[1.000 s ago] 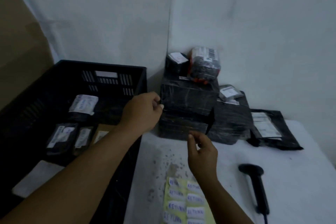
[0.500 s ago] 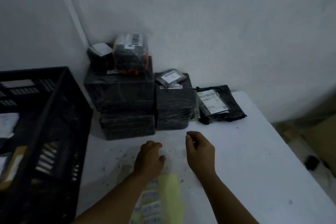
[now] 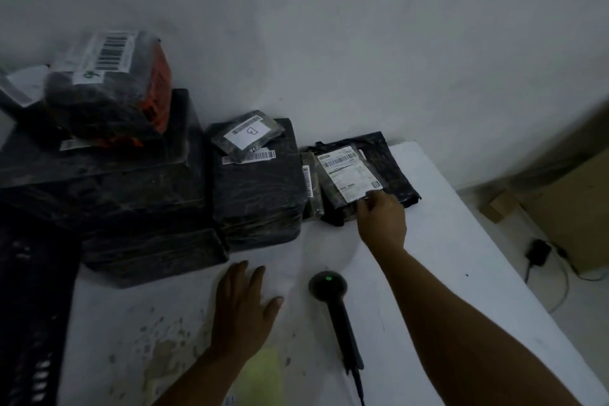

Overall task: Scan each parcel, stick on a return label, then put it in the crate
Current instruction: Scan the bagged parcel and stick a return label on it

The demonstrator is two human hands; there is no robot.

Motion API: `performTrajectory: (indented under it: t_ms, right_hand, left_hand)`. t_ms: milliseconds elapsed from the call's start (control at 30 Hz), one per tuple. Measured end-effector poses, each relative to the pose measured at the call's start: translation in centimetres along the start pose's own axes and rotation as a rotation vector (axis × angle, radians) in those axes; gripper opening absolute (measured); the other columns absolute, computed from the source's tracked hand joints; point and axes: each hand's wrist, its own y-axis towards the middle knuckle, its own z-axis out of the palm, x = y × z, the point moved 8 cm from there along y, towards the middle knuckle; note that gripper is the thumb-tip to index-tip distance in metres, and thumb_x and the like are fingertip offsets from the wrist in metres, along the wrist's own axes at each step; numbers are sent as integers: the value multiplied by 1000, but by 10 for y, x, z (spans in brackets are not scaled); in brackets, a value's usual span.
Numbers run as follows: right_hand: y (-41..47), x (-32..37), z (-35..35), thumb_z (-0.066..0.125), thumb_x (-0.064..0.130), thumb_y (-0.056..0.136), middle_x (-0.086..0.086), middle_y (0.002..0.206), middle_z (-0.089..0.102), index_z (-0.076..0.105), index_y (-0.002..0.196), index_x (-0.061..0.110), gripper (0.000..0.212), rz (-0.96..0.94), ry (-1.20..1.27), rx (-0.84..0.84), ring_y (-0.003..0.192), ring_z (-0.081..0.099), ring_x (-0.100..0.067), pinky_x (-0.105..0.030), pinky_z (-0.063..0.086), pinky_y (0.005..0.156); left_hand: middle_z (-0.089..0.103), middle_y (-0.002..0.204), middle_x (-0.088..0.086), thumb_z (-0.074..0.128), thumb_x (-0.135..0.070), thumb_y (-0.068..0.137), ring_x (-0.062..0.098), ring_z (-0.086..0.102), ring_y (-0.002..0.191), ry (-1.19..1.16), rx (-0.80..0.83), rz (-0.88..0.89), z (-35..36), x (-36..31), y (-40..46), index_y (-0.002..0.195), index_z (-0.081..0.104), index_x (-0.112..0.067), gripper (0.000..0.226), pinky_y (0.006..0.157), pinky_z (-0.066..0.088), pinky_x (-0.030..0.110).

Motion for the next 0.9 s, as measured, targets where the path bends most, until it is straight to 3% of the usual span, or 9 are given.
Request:
performTrajectory:
  t_ms: [100, 233, 333, 467, 567, 700, 800, 900]
  right_hand:
    - [30, -9, 9, 66, 42, 90, -18, 133, 55, 59, 132, 12, 52, 35, -100, 5, 120, 49, -39, -47, 47, 93]
    - [58, -22, 26, 63, 62, 85, -17, 148, 43, 40, 145, 13, 80, 107, -190, 94, 132, 38, -42, -53, 39, 102]
    - [68, -29, 35, 64, 70, 80, -17, 150, 41, 33, 149, 16, 93, 162, -193, 174, 136, 35, -42, -55, 33, 107]
    - [74, -27, 30, 79, 64, 68, -19, 145, 42, 32, 147, 19, 103, 224, -145, 132, 133, 36, -42, -54, 34, 107]
    - [75, -19, 22, 83, 46, 75, -20, 141, 45, 39, 144, 12, 89, 254, 111, 83, 126, 48, -39, -51, 46, 103]
    - [64, -18, 8, 69, 30, 93, -14, 117, 67, 62, 126, 5, 42, 338, 532, 81, 106, 65, -32, -47, 58, 89]
    - [41, -17, -14, 63, 29, 96, -5, 106, 67, 61, 125, 11, 33, 362, 709, 13, 95, 67, -22, -31, 59, 68]
    - [8, -16, -39, 60, 28, 97, -5, 114, 66, 59, 121, 17, 26, 330, 740, -84, 100, 65, -21, -31, 58, 75]
  left_hand:
    - [35, 153, 11, 42, -67, 87, 34, 28, 141, -7, -51, 24, -1, 0, -2, 142, 52, -20, 72, 112, 37, 52]
    - [31, 154, 9, 36, -69, 89, 34, 27, 142, -14, -66, 34, 0, 2, -3, 143, 49, -21, 73, 110, 39, 53]
    - [27, 155, 7, 36, -69, 89, 32, 24, 144, -12, -57, 20, 0, 2, -3, 145, 46, -24, 73, 112, 36, 51]
    - [26, 156, 6, 37, -69, 89, 32, 23, 144, -25, -63, 26, -1, 3, -4, 146, 45, -25, 73, 113, 34, 50]
    - [26, 157, 7, 41, -68, 89, 32, 22, 145, -44, -61, 22, -2, 3, -4, 146, 45, -25, 72, 114, 33, 49]
    - [23, 159, 4, 58, -59, 89, 26, 15, 147, -95, -14, -14, -4, 3, -1, 147, 44, -26, 69, 118, 26, 43]
    - [22, 161, 2, 60, -50, 92, 21, 14, 148, -211, 18, -46, -10, 5, 0, 149, 41, -22, 66, 120, 20, 35]
    - [21, 161, 1, 62, -42, 94, 18, 15, 149, -311, 5, -70, -22, 9, -5, 150, 40, -21, 63, 119, 21, 30]
